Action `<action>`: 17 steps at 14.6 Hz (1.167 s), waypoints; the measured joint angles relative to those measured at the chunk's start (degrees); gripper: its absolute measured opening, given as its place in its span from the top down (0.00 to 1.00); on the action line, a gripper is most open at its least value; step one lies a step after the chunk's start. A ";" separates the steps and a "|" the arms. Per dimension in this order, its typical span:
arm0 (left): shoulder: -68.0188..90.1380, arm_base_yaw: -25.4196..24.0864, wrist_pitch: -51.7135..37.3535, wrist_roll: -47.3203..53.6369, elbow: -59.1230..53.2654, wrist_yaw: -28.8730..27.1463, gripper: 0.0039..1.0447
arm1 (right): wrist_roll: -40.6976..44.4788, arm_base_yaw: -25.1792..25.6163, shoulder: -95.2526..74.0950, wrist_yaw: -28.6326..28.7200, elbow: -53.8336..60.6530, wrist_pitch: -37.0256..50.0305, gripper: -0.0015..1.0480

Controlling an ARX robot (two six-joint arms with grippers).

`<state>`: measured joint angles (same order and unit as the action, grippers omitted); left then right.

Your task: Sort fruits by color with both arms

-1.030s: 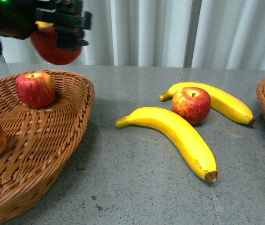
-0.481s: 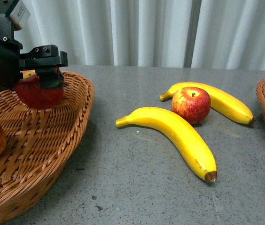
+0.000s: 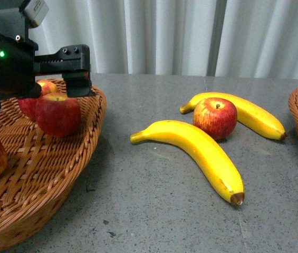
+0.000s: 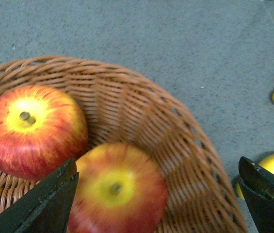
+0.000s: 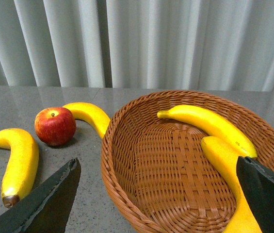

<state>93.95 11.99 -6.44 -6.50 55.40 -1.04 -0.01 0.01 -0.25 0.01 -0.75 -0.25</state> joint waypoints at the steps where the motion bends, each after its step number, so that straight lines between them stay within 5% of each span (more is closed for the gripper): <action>1: -1.46 4.17 -1.99 2.93 3.34 1.29 0.06 | 0.00 0.00 0.00 0.00 -0.02 0.00 0.06; 5: 7.93 11.76 -3.63 11.98 12.26 6.97 0.06 | 0.00 0.00 0.00 -0.02 -0.02 0.00 0.06; 17: 22.64 15.02 -0.02 21.55 25.86 17.68 0.06 | 0.00 0.00 0.00 0.00 -0.02 0.00 0.06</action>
<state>116.60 27.00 -6.46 15.05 81.25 16.64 -0.01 0.01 -0.25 0.01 -0.78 -0.25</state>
